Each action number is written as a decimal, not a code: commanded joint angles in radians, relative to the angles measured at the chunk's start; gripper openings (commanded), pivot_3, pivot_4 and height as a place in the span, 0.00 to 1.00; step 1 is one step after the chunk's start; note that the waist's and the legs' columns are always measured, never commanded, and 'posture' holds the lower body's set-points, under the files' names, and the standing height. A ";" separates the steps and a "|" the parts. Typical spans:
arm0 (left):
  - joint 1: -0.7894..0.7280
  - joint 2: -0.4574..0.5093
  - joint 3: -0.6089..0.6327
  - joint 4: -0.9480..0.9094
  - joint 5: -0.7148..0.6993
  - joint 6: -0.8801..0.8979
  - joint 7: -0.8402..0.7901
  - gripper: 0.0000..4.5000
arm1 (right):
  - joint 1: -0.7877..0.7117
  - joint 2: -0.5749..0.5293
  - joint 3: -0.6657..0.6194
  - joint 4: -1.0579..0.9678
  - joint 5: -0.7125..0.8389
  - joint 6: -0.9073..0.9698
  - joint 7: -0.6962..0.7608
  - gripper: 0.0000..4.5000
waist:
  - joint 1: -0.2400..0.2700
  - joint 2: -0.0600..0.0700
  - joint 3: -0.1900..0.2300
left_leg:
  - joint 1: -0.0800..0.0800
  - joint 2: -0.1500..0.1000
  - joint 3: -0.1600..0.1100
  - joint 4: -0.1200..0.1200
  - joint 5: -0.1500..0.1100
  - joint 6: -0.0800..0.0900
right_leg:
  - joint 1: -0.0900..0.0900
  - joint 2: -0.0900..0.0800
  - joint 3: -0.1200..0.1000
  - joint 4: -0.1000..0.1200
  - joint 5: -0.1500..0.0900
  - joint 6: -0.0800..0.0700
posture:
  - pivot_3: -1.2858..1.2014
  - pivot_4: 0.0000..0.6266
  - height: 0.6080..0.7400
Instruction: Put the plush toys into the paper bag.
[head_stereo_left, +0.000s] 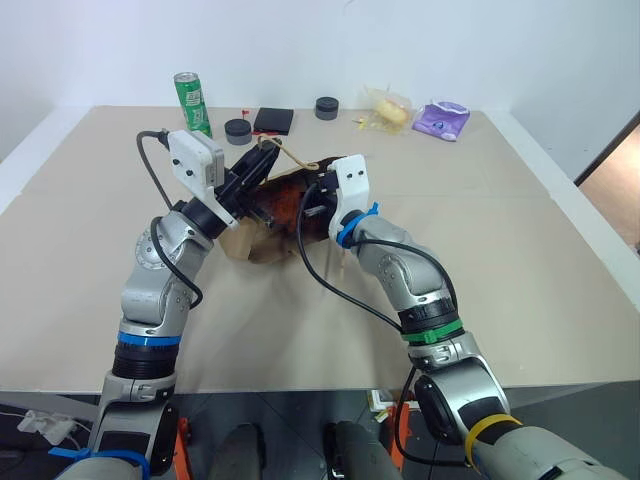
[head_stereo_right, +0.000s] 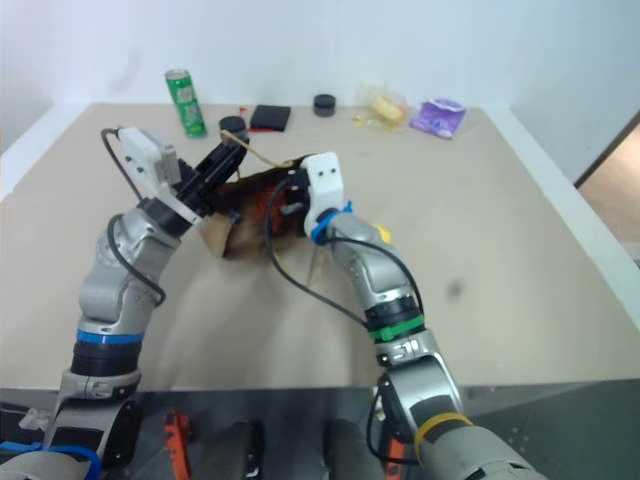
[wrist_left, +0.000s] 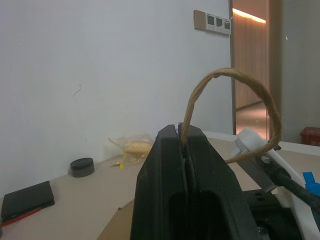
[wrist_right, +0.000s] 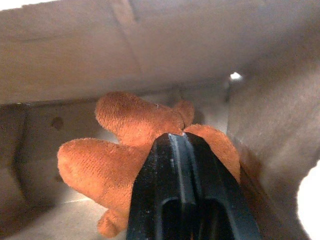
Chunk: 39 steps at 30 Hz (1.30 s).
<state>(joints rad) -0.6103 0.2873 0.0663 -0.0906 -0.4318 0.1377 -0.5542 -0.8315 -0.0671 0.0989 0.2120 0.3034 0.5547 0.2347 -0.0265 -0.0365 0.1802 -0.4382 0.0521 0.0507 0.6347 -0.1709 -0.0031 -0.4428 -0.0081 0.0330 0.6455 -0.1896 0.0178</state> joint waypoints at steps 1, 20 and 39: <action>-0.021 -0.001 0.011 -0.030 -0.005 -0.003 0.004 0.00 | 0.001 0.001 -0.019 -0.103 0.021 -0.009 0.032 0.44 | 0.000 0.000 0.000 | 0.000 0.000 0.000 0.000 0.000 0.000 | 0.000 0.000 0.000 0.000 0.000 0.000 | 0.52 0.24 1.00; -0.040 -0.008 0.025 -0.003 -0.011 0.011 0.002 0.00 | 0.268 -0.501 -0.298 -0.482 0.245 0.332 0.298 0.97 | 0.005 0.000 0.000 | 0.001 -0.001 0.000 0.001 0.000 -0.001 | 0.001 -0.001 0.000 0.000 -0.003 -0.004 | 0.52 0.24 1.00; -0.045 -0.006 0.025 -0.004 -0.008 0.017 -0.002 0.00 | 0.298 -0.382 -0.189 -0.281 0.121 0.315 0.202 0.39 | -0.009 0.000 0.000 | 0.001 -0.002 0.000 0.001 0.000 0.000 | 0.001 0.000 0.003 0.000 0.000 0.001 | 0.52 0.24 1.00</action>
<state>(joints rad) -0.6323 0.2720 0.0772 -0.0663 -0.4349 0.1600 -0.5559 -0.5258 -0.4376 -0.0687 -0.0512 0.4264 0.8890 0.4340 -0.0354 -0.0365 0.1803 -0.4370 0.0506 0.0511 0.6353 -0.1712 -0.0035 -0.4421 -0.0077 0.0357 0.6451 -0.1898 0.0181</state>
